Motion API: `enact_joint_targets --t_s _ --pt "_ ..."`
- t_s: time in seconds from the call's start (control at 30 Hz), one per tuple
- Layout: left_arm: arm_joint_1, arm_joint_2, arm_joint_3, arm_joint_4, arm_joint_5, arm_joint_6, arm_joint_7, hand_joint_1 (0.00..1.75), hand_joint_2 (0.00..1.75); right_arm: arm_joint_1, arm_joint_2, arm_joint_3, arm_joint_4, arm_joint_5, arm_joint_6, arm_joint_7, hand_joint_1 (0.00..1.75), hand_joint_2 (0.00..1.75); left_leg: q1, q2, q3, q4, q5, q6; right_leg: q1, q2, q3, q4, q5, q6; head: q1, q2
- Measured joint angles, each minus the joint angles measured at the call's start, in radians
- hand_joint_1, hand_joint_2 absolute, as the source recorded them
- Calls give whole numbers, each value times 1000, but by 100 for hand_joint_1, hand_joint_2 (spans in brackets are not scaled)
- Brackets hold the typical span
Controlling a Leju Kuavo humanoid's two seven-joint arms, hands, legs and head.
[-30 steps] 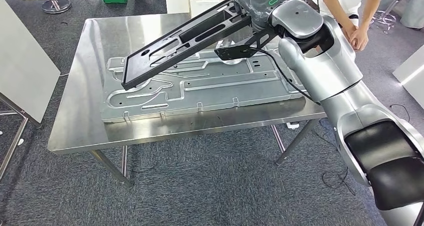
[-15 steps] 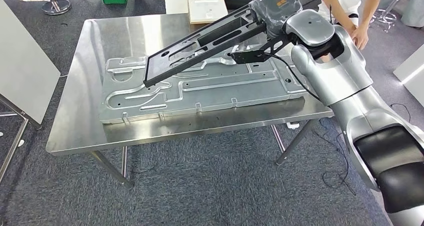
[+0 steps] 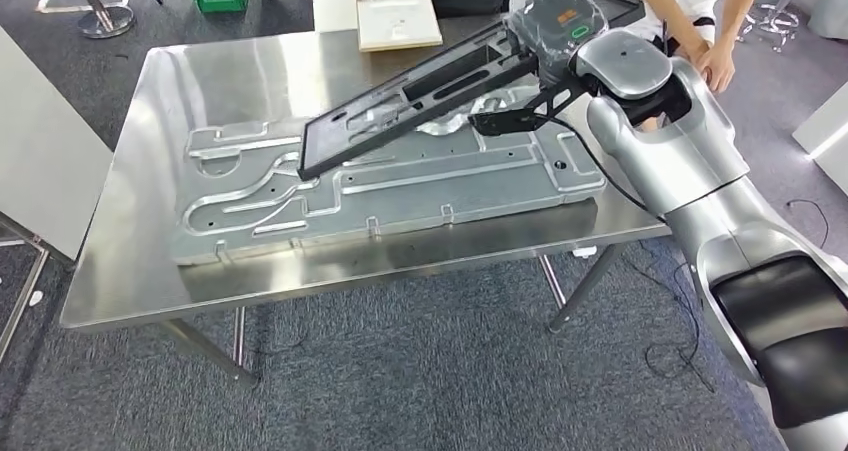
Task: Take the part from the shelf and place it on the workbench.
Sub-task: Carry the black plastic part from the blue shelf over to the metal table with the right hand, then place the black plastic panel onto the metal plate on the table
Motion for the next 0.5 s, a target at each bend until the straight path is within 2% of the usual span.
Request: enact_joint_targets --t_s 0.07,0.17,0.2,0.23,0.27,0.33,0.37,0.4,0.5 --pt "-1 0 0 0 0 0 0 0 175 -3 -1 0 0 0 0 0 175 175 2 1 -32 67 -20 -3 1 0 18 -4 -7 -16 0 0" --pt "-1 0 0 0 0 0 0 0 175 -3 -2 0 0 0 0 0 175 175 -2 1 -146 243 -92 1 10 3 35 -5 -24 -32 0 0" --pt "0 0 0 0 0 0 0 0 175 -1 -2 0 0 0 0 0 175 175 -4 0 -173 271 -101 5 14 6 42 -4 -30 -35 0 0" --pt "1 0 0 0 0 -1 0 0 175 1 -2 0 0 0 1 -1 175 175 -8 0 -185 265 -90 10 18 9 50 -4 -37 -36 0 0" --pt "3 0 0 0 0 -2 0 0 175 2 -2 0 -1 -1 2 -1 175 175 -12 0 -177 223 -57 17 23 12 61 -4 -45 -37 0 0" --pt "5 1 0 0 0 -3 0 0 175 2 -3 0 -1 -2 6 -2 175 175 -24 -1 -134 89 35 39 30 15 84 -4 -63 -36 1 0" --pt "5 2 0 0 0 -3 0 0 175 1 -3 0 -2 -2 8 -2 175 175 -30 -2 -116 35 60 47 32 16 91 -4 -71 -34 1 0" --pt "4 2 0 0 0 -4 0 0 175 -1 -3 0 -2 -4 10 -1 175 175 -33 -3 -105 4 75 53 32 16 95 -6 -76 -30 1 0" --pt "1 1 0 0 0 -4 0 0 175 -3 -5 0 -4 -6 16 -2 175 175 -35 -2 -85 -18 75 63 30 17 99 3 -80 -13 1 0"
